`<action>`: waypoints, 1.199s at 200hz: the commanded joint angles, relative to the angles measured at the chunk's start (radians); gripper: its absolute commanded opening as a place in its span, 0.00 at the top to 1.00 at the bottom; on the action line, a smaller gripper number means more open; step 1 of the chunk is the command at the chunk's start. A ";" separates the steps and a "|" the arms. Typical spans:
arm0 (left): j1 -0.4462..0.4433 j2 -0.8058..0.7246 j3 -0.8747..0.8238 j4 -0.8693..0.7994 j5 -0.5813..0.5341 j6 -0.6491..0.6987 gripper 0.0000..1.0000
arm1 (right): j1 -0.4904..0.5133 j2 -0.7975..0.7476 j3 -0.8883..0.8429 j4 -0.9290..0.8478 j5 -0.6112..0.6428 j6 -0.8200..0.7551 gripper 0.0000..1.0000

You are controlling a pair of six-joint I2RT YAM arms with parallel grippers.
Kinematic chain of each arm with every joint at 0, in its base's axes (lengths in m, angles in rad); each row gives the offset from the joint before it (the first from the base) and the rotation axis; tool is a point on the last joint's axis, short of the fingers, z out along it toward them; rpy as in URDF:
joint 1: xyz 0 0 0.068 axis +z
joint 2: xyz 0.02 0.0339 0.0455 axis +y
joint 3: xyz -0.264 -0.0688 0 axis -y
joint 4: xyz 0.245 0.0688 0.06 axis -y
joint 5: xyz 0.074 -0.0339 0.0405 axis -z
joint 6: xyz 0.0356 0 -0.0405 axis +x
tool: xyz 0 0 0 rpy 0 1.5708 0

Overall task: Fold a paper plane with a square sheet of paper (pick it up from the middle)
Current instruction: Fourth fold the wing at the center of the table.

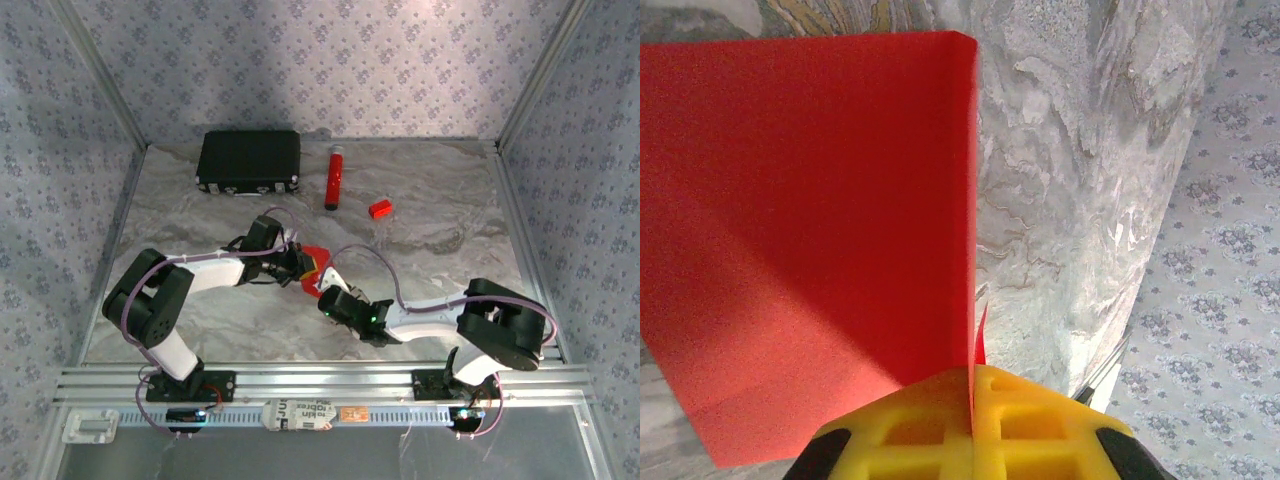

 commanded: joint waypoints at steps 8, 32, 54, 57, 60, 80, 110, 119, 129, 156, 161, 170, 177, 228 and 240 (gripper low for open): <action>-0.001 -0.014 0.034 -0.019 0.019 0.011 0.97 | -0.009 0.017 -0.011 0.013 0.001 0.019 0.72; -0.001 -0.014 0.037 -0.025 0.017 0.012 0.97 | -0.011 0.014 -0.018 0.021 -0.001 0.019 0.74; -0.001 -0.013 0.040 -0.028 0.018 0.013 0.97 | -0.014 0.015 -0.020 0.020 -0.001 0.018 0.75; -0.001 -0.012 0.040 -0.028 0.019 0.013 0.97 | -0.015 0.015 -0.020 0.019 0.000 0.018 0.75; -0.002 -0.012 0.040 -0.029 0.018 0.014 0.97 | -0.015 0.014 -0.020 0.019 -0.002 0.017 0.75; -0.002 -0.012 0.043 -0.033 0.018 0.017 0.97 | -0.017 0.014 -0.023 0.023 -0.005 0.015 0.76; 0.001 -0.008 0.045 -0.034 0.018 0.017 0.97 | -0.018 0.012 -0.027 0.027 -0.011 0.014 0.78; 0.001 -0.008 0.045 -0.034 0.018 0.018 0.97 | -0.018 0.009 -0.029 0.031 -0.012 0.016 0.79; -0.001 -0.008 0.046 -0.034 0.018 0.018 0.97 | -0.018 0.008 -0.031 0.033 -0.013 0.017 0.80; 0.000 -0.005 0.042 -0.034 0.017 0.017 0.97 | -0.018 0.006 -0.031 0.036 -0.016 0.019 0.81; 0.001 -0.005 0.043 -0.032 0.016 0.016 0.97 | -0.018 0.007 -0.030 0.037 -0.017 0.019 0.82; 0.000 -0.003 0.040 -0.032 0.017 0.015 0.97 | -0.018 0.006 -0.030 0.038 -0.019 0.019 0.82; 0.001 -0.004 0.040 -0.032 0.017 0.015 0.97 | -0.018 0.006 -0.032 0.040 -0.020 0.020 0.84; 0.001 -0.026 0.026 -0.035 0.005 0.014 0.76 | -0.021 0.016 -0.032 0.049 -0.045 0.036 0.91; 0.003 -0.040 0.021 -0.042 -0.001 0.015 0.65 | -0.023 0.024 -0.034 0.057 -0.059 0.046 0.92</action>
